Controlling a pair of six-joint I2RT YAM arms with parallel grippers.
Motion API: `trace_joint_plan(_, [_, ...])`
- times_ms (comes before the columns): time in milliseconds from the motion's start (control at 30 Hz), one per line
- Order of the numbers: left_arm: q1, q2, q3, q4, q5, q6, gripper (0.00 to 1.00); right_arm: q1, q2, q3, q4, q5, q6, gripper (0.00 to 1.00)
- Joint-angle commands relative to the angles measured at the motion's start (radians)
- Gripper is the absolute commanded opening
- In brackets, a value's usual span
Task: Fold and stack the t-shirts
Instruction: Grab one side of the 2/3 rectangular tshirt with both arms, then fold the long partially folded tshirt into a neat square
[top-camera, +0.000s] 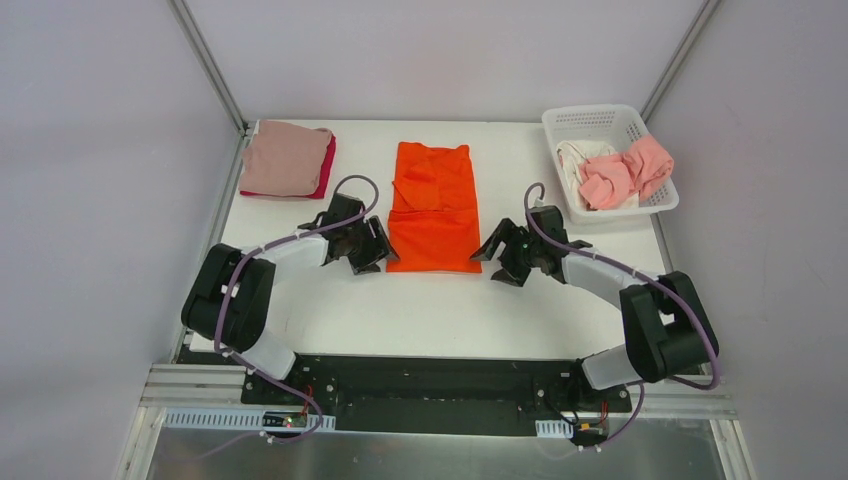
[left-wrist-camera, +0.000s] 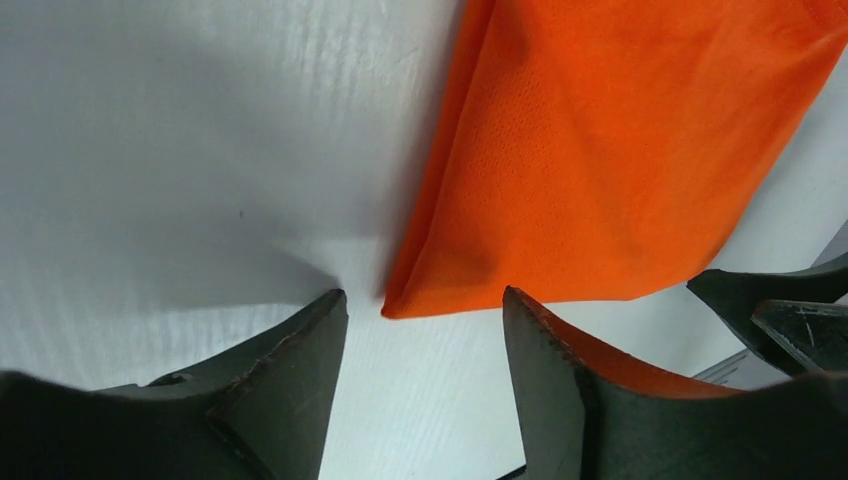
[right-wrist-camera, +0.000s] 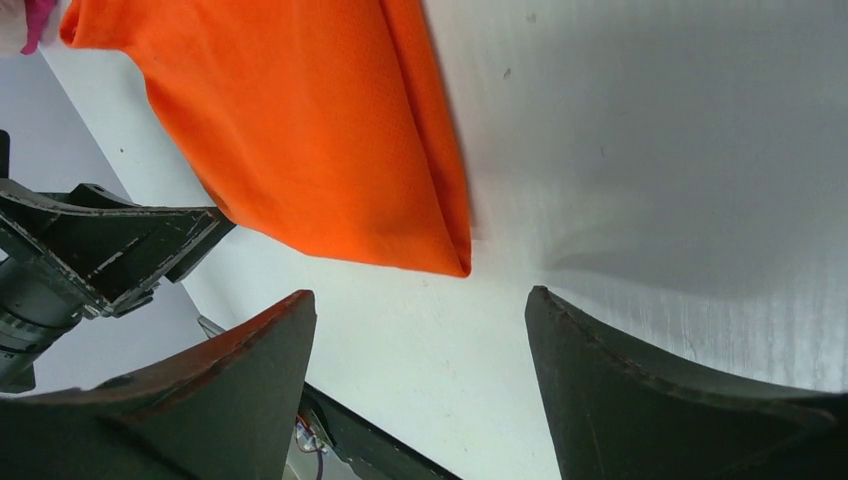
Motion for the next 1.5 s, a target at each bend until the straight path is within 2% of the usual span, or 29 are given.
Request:
trace_joint_plan(0, [-0.005,0.067,0.006,0.053,0.048,-0.014,0.55,0.002,0.06,0.017,0.076,-0.009,0.024,0.76])
trace_joint_plan(133, [-0.006,0.09,-0.008,0.06,0.038,-0.018,0.41,0.003,0.11,0.01,0.116,-0.024,0.049,0.58])
trace_joint_plan(300, [-0.006,0.1,-0.028,0.068,0.047,-0.019,0.23,0.003,0.143,0.001,0.14,-0.034,0.065,0.45])
trace_joint_plan(367, [-0.006,0.104,-0.038,0.068,0.047,-0.02,0.14,0.003,0.151,-0.003,0.151,-0.037,0.072,0.41])
trace_joint_plan(433, [-0.006,0.107,-0.043,0.069,0.047,-0.019,0.0,0.003,0.16,-0.007,0.16,-0.039,0.076,0.37])
trace_joint_plan(500, [-0.006,0.106,-0.045,0.069,0.047,-0.015,0.0,0.004,0.173,-0.003,0.163,-0.045,0.077,0.31])
trace_joint_plan(567, [-0.009,0.098,-0.047,0.071,0.056,-0.012,0.0,0.004,0.182,-0.002,0.174,-0.067,0.084,0.17])
trace_joint_plan(600, [-0.011,0.09,-0.048,0.071,0.062,-0.012,0.0,0.004,0.18,-0.004,0.182,-0.077,0.092,0.01])
trace_joint_plan(800, [-0.057,-0.094,-0.109,0.057,0.137,-0.03,0.0,0.017,0.038,-0.059,0.14,-0.214,0.147,0.0])
trace_joint_plan(1000, [-0.076,-0.459,-0.228,-0.061,0.165,-0.1,0.0,0.027,-0.269,-0.135,-0.103,-0.303,0.172,0.0])
trace_joint_plan(1200, [-0.095,-0.789,-0.241,-0.185,0.212,-0.166,0.0,0.035,-0.519,-0.09,-0.382,-0.387,0.171,0.0])
trace_joint_plan(1333, [-0.097,-0.866,-0.191,-0.214,0.238,-0.178,0.0,0.035,-0.58,-0.039,-0.404,-0.463,0.2,0.0])
trace_joint_plan(1467, [-0.095,-0.829,-0.136,-0.229,0.208,-0.164,0.0,0.032,-0.557,0.002,-0.4,-0.452,0.19,0.0])
